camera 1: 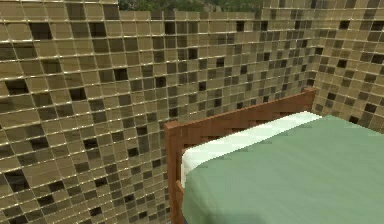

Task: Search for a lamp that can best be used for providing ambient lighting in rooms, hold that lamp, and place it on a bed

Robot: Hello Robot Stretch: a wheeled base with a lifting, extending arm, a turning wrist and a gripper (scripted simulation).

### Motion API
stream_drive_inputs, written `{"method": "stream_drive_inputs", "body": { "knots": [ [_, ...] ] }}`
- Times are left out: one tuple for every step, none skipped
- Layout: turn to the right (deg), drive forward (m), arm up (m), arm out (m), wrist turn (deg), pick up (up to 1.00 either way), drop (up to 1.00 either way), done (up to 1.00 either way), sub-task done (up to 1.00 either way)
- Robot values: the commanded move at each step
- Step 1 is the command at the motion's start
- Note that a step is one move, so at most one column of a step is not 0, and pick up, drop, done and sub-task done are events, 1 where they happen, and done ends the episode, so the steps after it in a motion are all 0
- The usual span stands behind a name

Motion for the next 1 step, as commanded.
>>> {"method": "stream_drive_inputs", "body": {
  "knots": [
    [0.0, 0.00, 0.00, 0.00, 0.0, 0.00, 1.00, 0.00, 0.00]
  ]
}}
